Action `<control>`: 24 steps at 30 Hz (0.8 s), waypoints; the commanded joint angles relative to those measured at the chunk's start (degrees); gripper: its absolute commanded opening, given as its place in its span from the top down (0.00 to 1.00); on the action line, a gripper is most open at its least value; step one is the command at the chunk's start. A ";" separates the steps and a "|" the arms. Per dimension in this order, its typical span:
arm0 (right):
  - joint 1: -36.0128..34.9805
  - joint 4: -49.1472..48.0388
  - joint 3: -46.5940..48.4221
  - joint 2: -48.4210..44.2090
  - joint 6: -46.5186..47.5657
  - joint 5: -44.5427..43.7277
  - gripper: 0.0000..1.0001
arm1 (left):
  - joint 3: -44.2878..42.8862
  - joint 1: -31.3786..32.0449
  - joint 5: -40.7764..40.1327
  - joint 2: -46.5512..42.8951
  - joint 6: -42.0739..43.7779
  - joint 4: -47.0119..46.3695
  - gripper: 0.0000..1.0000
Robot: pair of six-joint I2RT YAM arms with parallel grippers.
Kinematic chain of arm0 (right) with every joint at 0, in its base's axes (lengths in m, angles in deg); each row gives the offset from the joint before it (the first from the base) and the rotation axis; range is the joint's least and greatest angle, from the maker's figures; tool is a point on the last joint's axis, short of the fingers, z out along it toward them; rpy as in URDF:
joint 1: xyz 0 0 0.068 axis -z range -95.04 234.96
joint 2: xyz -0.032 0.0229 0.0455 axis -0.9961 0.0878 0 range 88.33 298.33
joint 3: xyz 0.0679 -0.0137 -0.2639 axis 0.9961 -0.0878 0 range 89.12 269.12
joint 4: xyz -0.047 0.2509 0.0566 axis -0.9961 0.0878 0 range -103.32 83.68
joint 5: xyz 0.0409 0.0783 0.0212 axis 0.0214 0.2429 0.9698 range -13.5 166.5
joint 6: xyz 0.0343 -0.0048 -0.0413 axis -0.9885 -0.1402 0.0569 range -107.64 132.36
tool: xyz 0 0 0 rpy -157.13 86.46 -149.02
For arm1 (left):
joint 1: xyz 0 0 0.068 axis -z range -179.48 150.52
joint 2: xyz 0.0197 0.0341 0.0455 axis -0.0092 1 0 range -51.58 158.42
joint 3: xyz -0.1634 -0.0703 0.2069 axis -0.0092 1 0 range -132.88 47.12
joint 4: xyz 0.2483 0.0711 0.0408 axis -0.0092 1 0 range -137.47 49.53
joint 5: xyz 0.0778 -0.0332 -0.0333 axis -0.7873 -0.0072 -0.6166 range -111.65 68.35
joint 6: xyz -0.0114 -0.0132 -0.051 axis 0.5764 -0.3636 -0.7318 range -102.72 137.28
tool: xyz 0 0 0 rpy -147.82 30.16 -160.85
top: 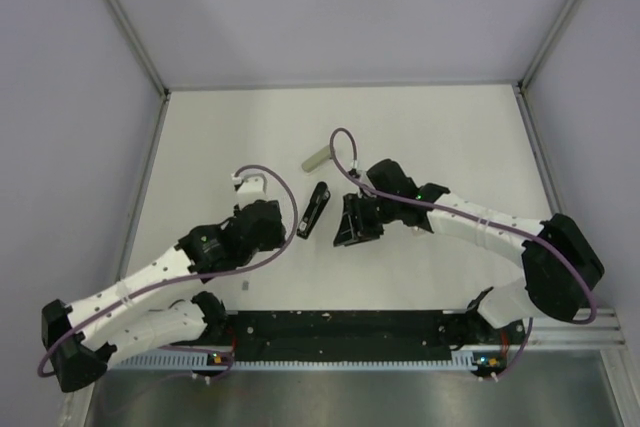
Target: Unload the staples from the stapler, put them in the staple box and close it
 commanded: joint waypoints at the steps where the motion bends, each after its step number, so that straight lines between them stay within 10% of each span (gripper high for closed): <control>1: -0.38 -3.60 3.01 -0.13 2.64 -1.75 0.60 | 4.21 -1.62 9.79 2.59 -11.34 8.52 0.49; 24: -0.38 -15.29 -10.26 -3.47 2.38 7.21 0.58 | 8.08 -2.59 3.39 10.69 -33.68 24.17 0.44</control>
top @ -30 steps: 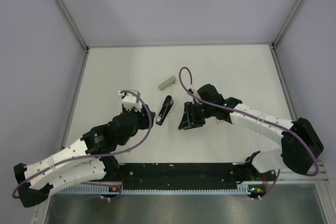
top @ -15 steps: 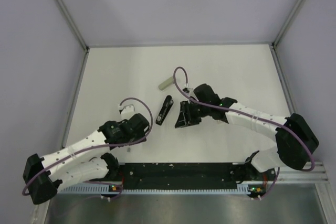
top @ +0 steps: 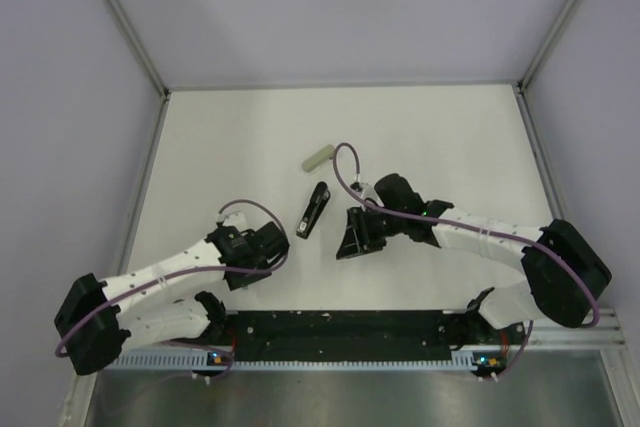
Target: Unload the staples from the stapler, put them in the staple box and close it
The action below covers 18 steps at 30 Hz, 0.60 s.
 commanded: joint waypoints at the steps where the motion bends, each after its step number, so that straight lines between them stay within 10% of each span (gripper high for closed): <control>1: -0.38 -4.91 -0.67 -1.35 0.28 3.58 0.58 | 0.34 -0.90 -2.47 -1.01 -4.07 1.81 0.44; 18: -0.38 -7.37 -2.16 -1.53 -0.69 6.22 0.58 | 7.91 -5.13 3.51 -2.51 -8.11 -7.07 0.41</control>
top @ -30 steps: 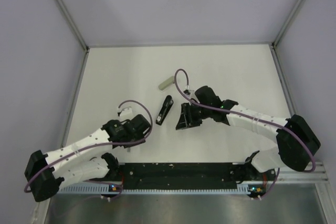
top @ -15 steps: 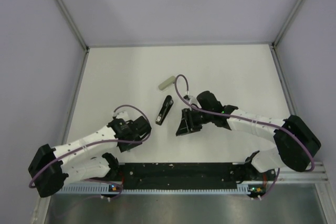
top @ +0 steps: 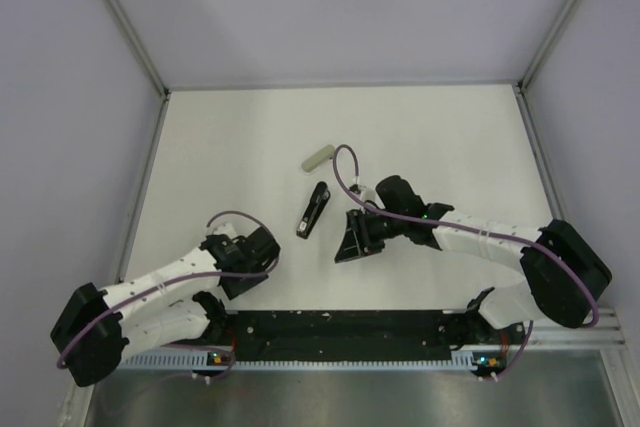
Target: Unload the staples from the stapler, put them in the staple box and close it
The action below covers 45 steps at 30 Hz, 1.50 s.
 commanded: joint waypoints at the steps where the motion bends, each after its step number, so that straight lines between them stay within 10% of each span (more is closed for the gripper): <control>1: -0.38 -2.96 -0.37 -1.37 -0.06 1.55 0.58 | 0.61 -0.34 0.75 1.36 -3.09 -3.55 0.41; 17: -0.38 -3.40 -0.46 -0.49 -0.32 2.17 0.58 | 1.57 -2.97 0.41 2.86 -2.30 -5.05 0.50; 36: -0.38 -3.40 -0.72 -0.05 -0.23 2.60 0.58 | -0.18 -4.29 0.49 6.37 2.27 -8.38 0.96; 45: -0.38 -3.40 -0.55 0.30 -0.23 2.60 0.58 | -1.50 -4.47 0.23 8.30 3.85 -8.65 0.64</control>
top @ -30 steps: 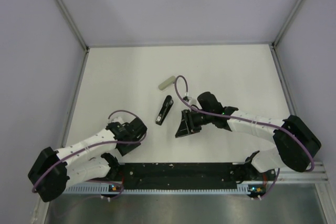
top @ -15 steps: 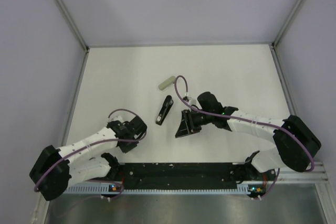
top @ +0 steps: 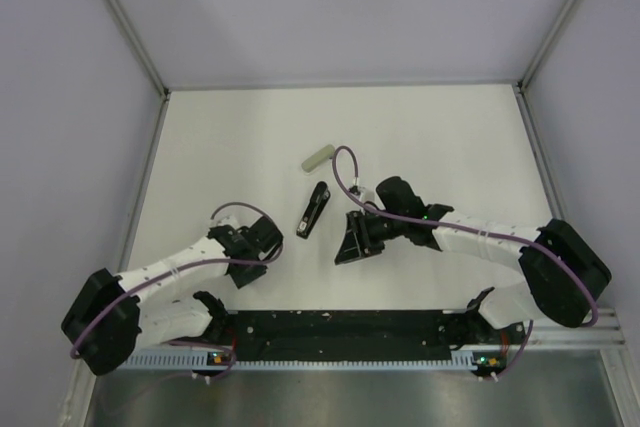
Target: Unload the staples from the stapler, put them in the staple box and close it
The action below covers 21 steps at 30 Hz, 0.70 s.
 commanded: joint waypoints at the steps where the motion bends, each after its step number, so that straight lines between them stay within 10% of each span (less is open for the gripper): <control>1: -0.38 -2.02 0.17 0.30 -0.14 0.92 0.58 | 0.05 -0.49 -0.45 1.53 0.88 -3.89 0.63; 21: -0.47 -2.02 0.70 1.00 0.03 0.75 0.58 | -1.71 -1.19 0.96 4.69 11.52 -7.66 0.61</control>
